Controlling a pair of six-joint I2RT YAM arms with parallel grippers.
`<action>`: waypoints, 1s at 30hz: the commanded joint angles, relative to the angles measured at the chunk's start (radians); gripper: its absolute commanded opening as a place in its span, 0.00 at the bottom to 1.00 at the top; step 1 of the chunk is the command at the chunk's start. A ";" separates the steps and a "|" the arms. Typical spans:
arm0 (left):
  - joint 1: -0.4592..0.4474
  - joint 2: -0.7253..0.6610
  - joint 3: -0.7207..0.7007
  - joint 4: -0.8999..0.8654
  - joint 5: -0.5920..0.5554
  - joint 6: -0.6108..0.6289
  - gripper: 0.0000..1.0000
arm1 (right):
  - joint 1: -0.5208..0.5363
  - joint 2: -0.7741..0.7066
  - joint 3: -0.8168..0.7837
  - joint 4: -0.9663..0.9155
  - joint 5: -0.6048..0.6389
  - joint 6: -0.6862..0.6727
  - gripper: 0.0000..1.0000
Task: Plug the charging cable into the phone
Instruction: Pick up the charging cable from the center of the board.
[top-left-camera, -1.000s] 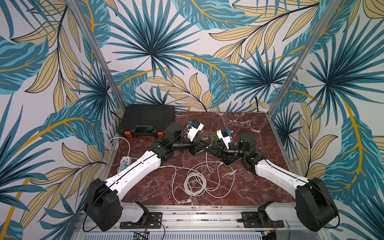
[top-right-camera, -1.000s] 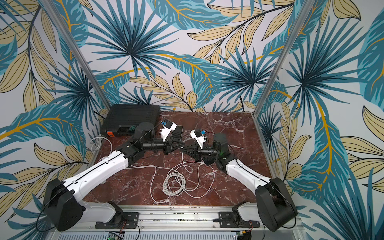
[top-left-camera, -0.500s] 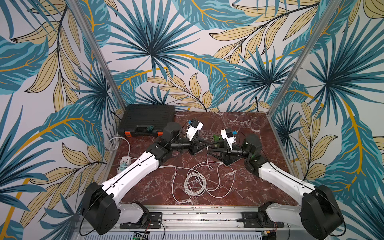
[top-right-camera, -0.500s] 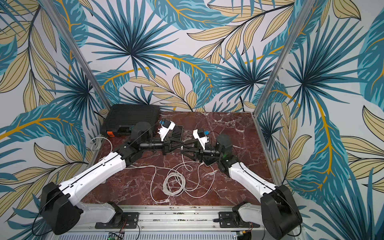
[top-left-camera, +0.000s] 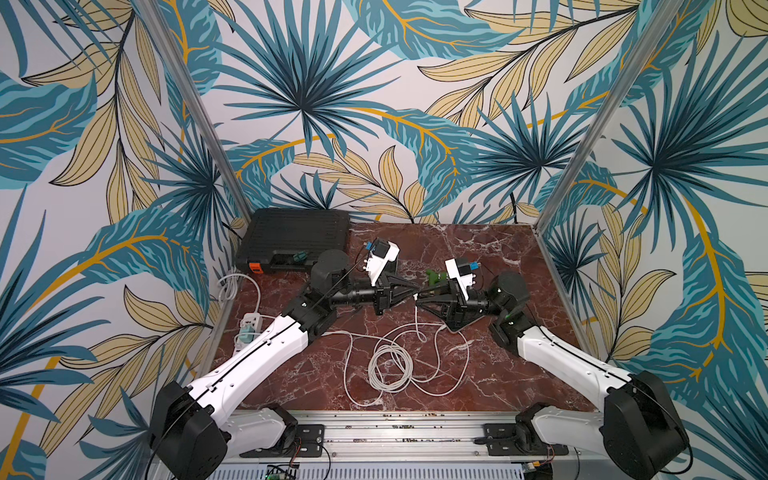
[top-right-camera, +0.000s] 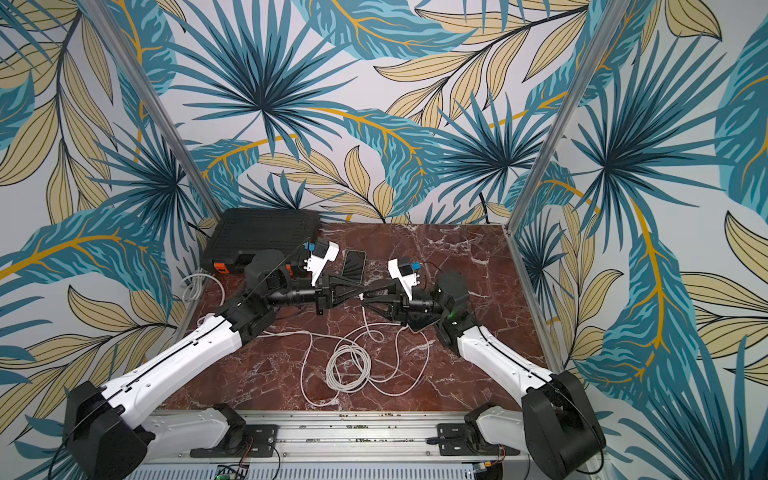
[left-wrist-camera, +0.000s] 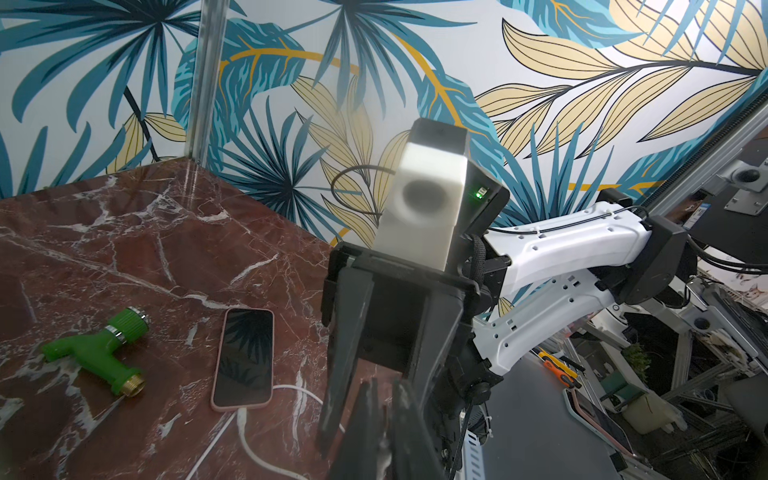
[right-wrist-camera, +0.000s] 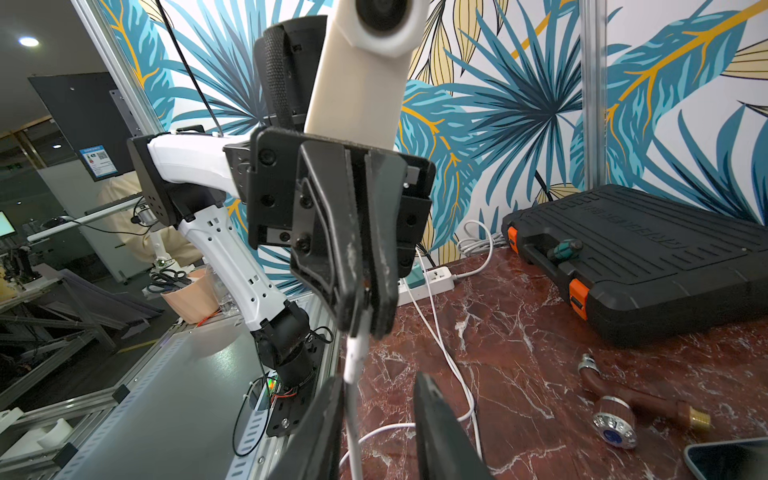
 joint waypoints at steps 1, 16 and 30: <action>0.005 -0.001 -0.006 0.051 0.017 -0.007 0.00 | 0.012 0.000 0.014 0.037 -0.037 0.025 0.33; 0.004 0.004 -0.041 0.099 0.031 -0.015 0.00 | 0.029 -0.003 0.049 0.035 -0.045 0.045 0.18; 0.005 -0.004 -0.070 0.130 0.041 -0.018 0.00 | 0.029 -0.020 0.054 0.028 -0.051 0.060 0.20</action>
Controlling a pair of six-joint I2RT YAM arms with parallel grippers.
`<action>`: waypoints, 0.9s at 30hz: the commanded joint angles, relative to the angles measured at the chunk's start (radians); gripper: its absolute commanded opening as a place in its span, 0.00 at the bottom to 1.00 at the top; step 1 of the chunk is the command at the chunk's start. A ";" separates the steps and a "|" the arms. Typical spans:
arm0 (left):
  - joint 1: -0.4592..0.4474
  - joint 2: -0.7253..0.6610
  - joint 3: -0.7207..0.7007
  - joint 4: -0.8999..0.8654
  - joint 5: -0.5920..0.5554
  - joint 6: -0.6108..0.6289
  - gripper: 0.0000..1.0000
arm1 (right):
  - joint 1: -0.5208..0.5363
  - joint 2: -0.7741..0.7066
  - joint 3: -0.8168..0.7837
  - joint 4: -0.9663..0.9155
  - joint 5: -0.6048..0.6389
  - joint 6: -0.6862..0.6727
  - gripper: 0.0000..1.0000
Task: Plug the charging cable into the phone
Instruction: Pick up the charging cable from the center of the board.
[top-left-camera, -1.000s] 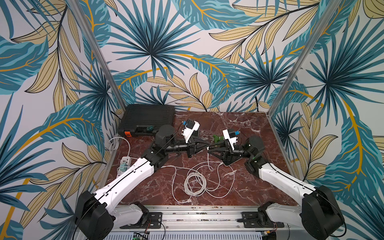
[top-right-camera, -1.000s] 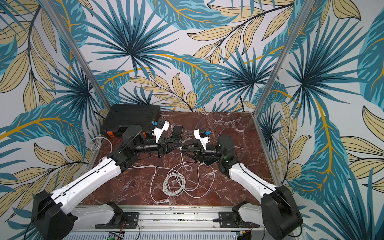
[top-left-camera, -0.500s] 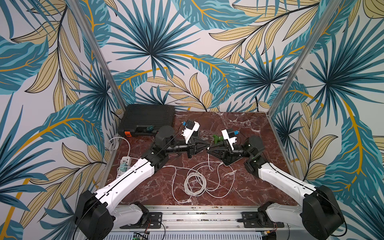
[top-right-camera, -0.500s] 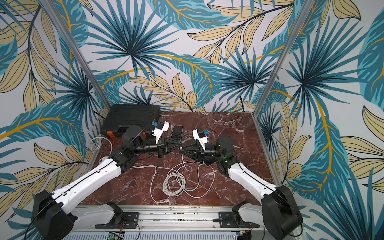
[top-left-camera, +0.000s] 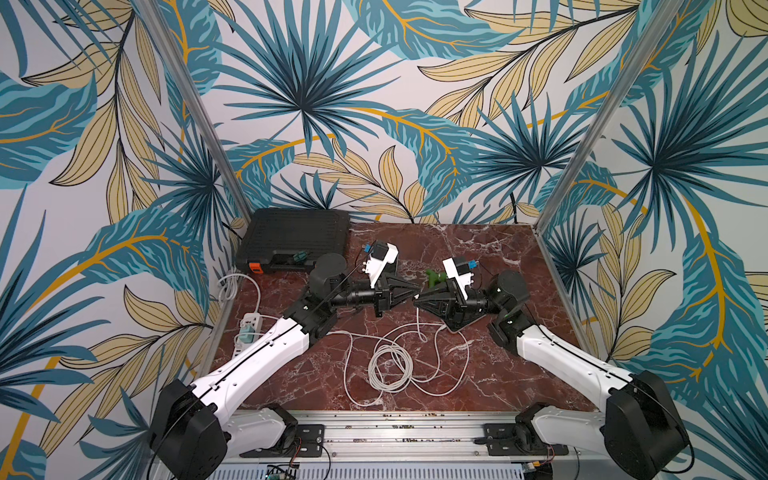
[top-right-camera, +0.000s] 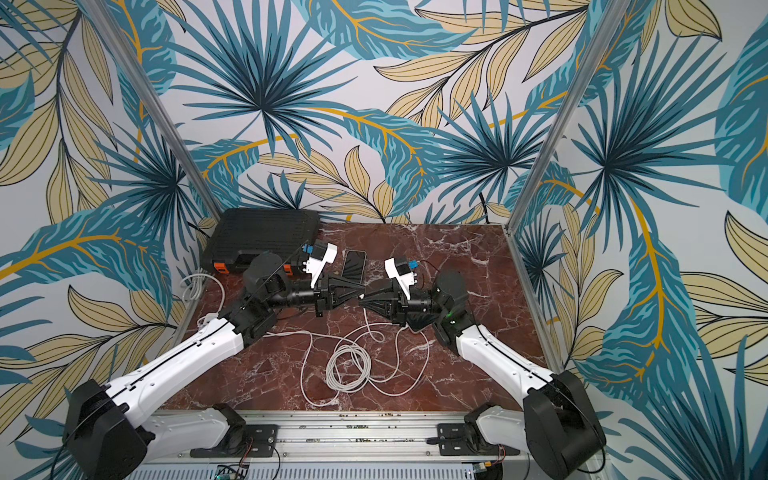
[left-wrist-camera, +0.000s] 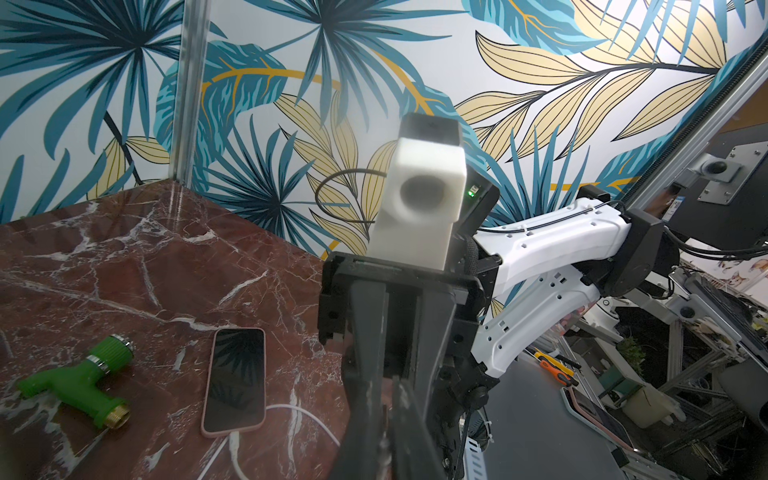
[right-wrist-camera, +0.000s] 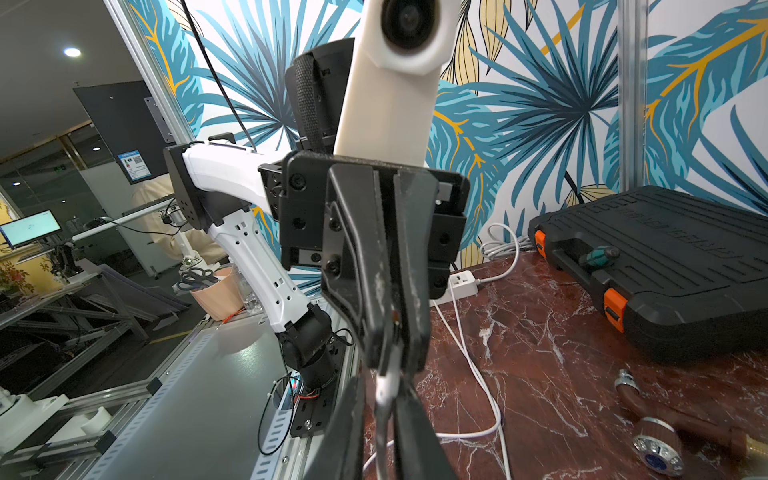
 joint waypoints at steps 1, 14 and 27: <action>0.005 -0.003 -0.018 0.009 0.012 -0.003 0.00 | 0.005 -0.019 0.028 0.021 -0.022 0.010 0.21; 0.005 -0.003 -0.028 0.009 0.009 0.004 0.00 | 0.006 -0.017 0.026 0.048 -0.047 0.038 0.26; 0.005 -0.007 -0.033 0.007 0.010 0.005 0.00 | 0.008 -0.025 0.027 0.034 -0.048 0.026 0.29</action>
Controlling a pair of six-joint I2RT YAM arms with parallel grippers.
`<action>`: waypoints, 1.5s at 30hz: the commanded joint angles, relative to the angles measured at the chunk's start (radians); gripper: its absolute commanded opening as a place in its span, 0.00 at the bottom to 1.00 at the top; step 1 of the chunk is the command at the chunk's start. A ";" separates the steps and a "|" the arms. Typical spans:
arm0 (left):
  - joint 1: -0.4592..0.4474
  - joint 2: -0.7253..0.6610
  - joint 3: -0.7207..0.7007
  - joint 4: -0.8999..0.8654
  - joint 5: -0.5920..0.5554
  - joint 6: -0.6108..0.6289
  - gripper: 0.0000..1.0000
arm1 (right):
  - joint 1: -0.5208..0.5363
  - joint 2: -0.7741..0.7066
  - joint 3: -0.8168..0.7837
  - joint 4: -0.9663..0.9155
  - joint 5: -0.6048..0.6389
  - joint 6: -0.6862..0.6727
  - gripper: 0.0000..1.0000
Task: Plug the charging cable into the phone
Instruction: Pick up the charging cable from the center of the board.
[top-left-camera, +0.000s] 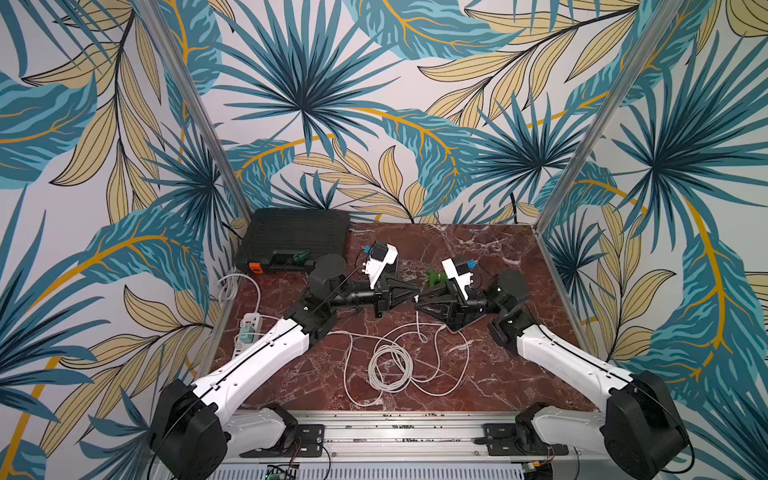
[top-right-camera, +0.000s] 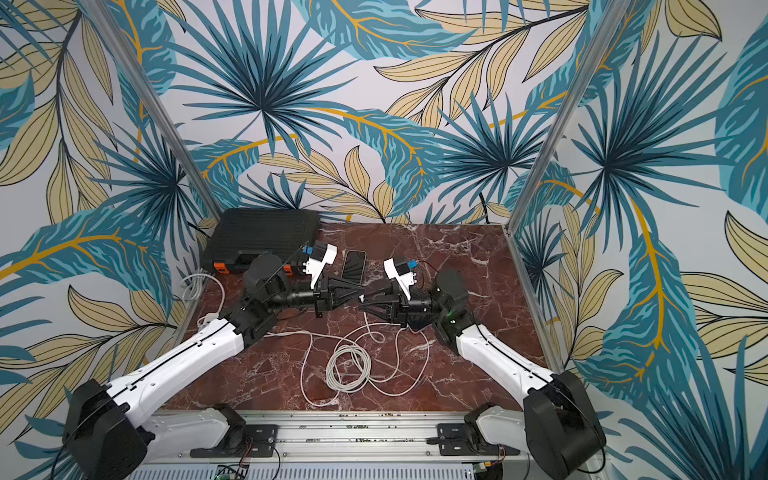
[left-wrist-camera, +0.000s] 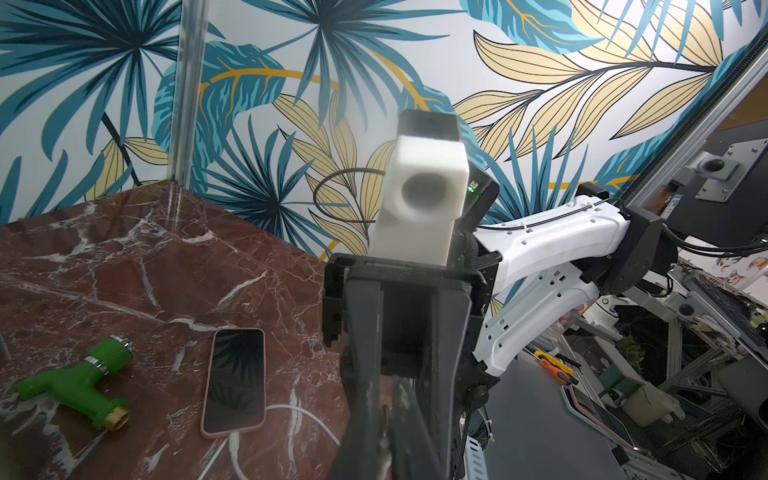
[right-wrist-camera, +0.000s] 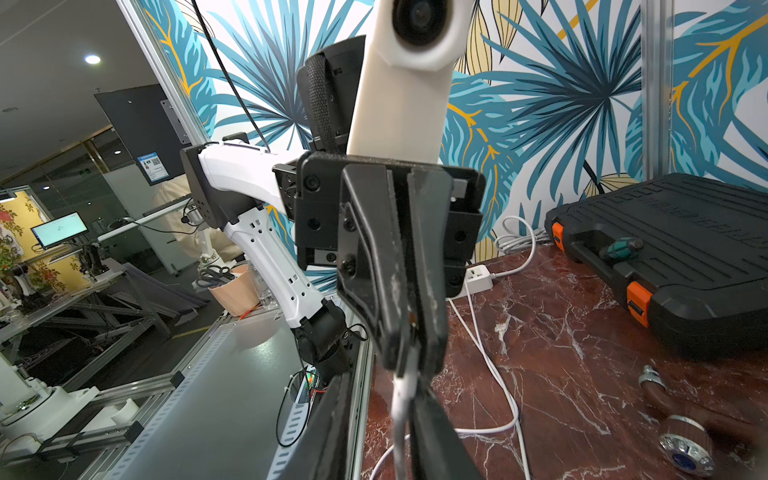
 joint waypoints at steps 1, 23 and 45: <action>0.006 -0.008 -0.022 -0.011 0.006 0.004 0.00 | 0.007 -0.025 0.021 0.039 -0.011 -0.007 0.28; 0.005 -0.031 -0.039 -0.005 0.008 -0.008 0.00 | 0.008 -0.008 0.031 0.073 0.002 0.026 0.41; 0.004 -0.011 -0.063 0.016 0.001 -0.017 0.00 | 0.007 0.020 0.049 0.109 0.009 0.061 0.00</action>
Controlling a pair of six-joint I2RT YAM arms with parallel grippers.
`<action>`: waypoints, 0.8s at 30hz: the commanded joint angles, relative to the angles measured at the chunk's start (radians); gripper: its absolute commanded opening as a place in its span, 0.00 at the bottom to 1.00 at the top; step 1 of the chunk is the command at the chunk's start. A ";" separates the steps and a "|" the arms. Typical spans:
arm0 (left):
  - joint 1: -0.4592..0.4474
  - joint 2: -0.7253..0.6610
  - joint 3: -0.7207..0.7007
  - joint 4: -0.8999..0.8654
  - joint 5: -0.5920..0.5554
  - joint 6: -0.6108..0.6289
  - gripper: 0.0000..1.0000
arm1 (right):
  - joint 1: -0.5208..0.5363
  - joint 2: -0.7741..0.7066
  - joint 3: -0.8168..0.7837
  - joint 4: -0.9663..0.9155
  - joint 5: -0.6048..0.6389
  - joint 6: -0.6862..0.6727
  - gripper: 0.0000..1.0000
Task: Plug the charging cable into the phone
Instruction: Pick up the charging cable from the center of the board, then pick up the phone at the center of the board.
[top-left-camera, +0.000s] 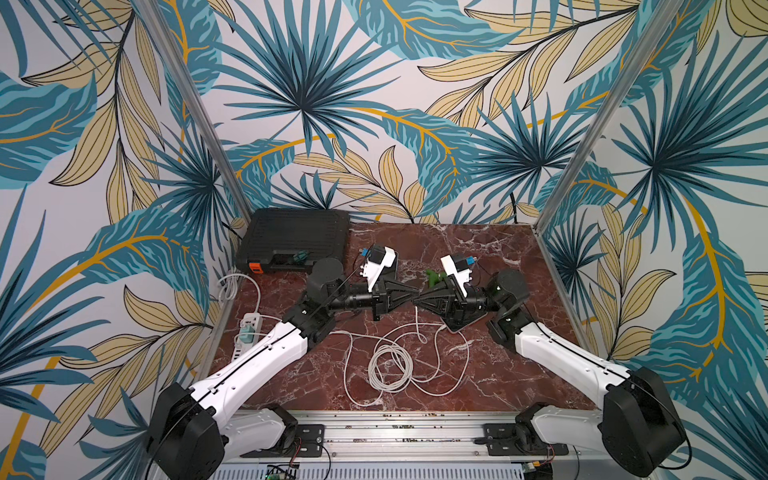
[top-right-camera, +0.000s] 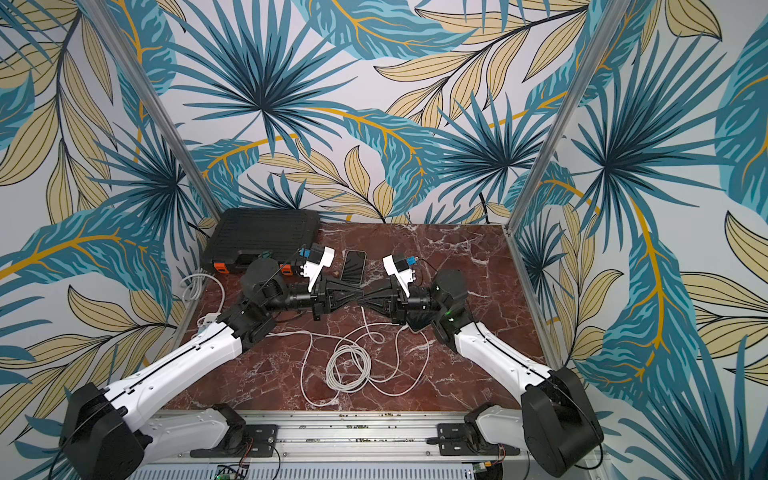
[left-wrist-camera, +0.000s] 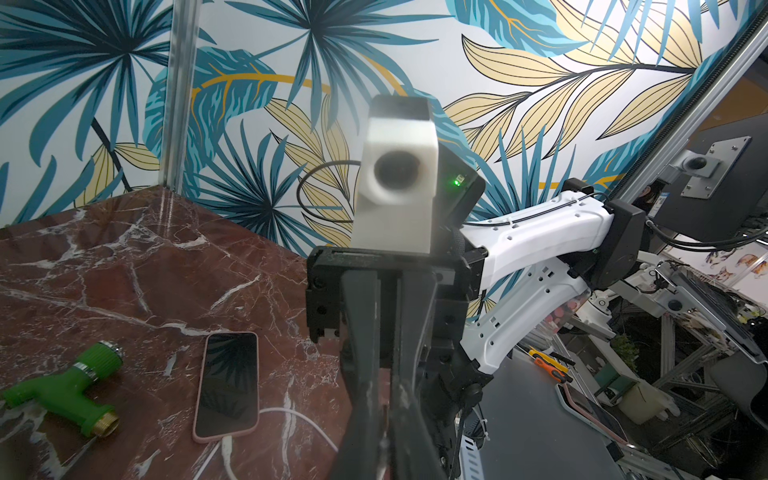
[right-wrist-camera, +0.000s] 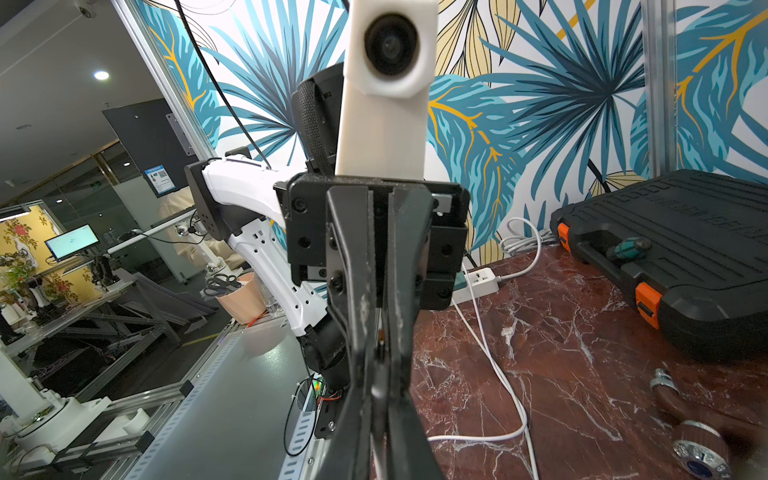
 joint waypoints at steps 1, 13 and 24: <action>0.001 0.010 -0.028 -0.031 -0.022 0.001 0.03 | 0.005 0.001 0.034 0.059 0.013 -0.007 0.00; 0.108 0.000 0.109 -0.481 -0.632 -0.063 1.00 | -0.019 -0.008 -0.026 -0.223 0.214 -0.192 0.00; 0.141 0.495 0.515 -0.889 -0.724 0.090 0.95 | -0.031 -0.022 -0.077 -0.294 0.307 -0.210 0.00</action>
